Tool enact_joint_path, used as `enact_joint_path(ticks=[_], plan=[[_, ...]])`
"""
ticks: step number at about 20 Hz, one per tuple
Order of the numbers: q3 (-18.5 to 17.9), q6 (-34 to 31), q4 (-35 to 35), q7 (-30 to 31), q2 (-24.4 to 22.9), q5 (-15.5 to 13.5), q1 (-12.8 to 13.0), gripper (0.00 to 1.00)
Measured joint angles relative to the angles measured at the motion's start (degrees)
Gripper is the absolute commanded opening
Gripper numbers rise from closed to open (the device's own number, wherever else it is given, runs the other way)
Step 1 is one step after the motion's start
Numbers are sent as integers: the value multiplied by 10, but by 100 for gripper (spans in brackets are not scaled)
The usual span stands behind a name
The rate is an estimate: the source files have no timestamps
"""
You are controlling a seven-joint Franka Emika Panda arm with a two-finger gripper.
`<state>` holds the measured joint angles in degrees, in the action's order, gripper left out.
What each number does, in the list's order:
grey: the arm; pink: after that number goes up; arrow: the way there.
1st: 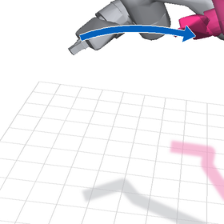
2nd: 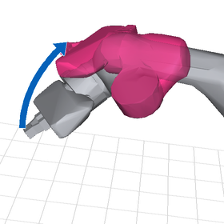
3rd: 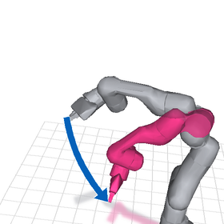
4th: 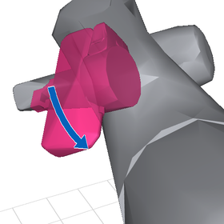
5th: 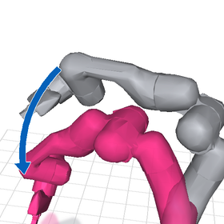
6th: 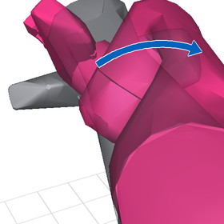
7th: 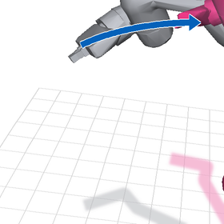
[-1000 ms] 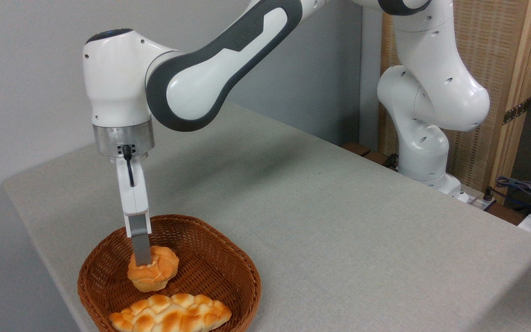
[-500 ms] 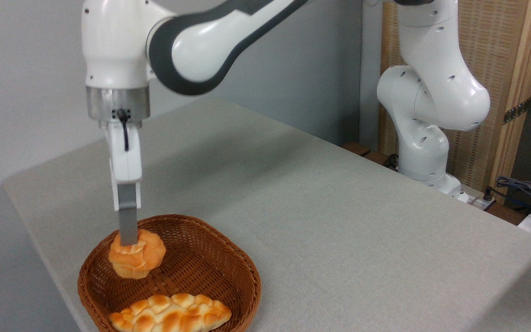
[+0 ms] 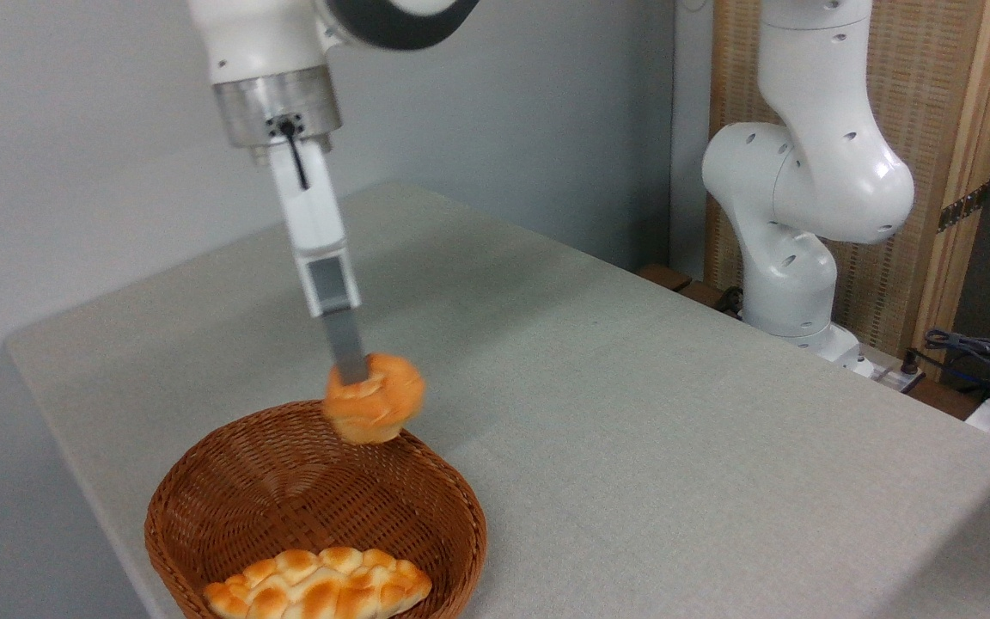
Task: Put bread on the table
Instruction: 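Lift the bun out of the basket and carry it onto the table, then open the gripper to release the bun and raise the gripper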
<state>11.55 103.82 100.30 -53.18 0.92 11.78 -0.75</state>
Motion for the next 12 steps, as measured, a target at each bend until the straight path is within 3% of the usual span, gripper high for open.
enact_joint_path(ticks=[3, 5, 6, 7, 9, 12], plan=[[0, -13, 61, -13, -48, -14, 0, 27], [1, -16, 101, -14, -69, -17, 2, 39], [2, -16, 114, -14, -75, -18, 3, 52], [3, -21, 133, -14, -82, -19, 4, 57], [5, -29, 153, -14, -86, -24, 7, 88], [9, -33, 166, -14, -85, -34, 13, 94]])
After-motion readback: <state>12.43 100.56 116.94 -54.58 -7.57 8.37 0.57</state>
